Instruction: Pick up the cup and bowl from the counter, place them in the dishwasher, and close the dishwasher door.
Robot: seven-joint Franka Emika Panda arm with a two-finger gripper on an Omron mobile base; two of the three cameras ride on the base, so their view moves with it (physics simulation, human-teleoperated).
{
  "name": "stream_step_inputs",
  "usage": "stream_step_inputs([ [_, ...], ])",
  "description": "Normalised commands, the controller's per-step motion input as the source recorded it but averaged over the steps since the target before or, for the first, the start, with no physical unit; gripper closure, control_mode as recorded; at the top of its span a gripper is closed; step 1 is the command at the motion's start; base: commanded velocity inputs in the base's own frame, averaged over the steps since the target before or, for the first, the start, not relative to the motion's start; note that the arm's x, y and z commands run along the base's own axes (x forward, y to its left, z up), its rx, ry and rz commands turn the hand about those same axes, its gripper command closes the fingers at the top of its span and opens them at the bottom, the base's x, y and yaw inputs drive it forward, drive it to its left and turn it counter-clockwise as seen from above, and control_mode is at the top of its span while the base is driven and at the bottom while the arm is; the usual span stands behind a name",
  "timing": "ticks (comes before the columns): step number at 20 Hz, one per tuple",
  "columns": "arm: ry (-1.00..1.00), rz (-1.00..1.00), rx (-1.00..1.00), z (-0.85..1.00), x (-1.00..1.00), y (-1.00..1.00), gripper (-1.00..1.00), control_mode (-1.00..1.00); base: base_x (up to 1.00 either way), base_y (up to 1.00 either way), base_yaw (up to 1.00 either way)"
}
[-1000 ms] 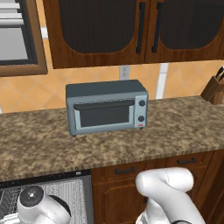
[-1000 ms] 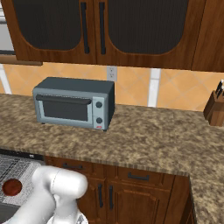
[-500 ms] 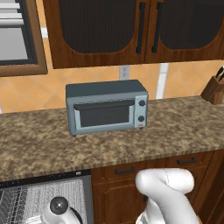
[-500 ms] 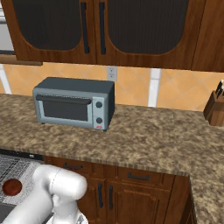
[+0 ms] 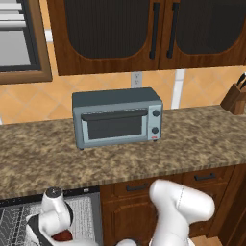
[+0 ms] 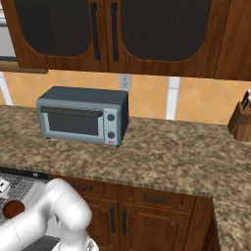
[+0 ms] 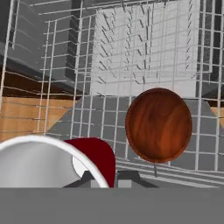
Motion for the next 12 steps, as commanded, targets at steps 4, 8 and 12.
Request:
stream_step_inputs([
  [4,-0.01,-0.07,-0.17,-0.41,0.18,0.57,1.0,-1.0,0.0,0.0,0.0],
  [8,-0.03,-0.07,-0.12,-0.44,0.09,0.52,1.0,-1.0,0.0,0.0,0.0],
  [12,-0.1,-0.08,-0.1,-0.66,0.19,0.38,1.0,-1.0,0.0,0.0,0.0],
])
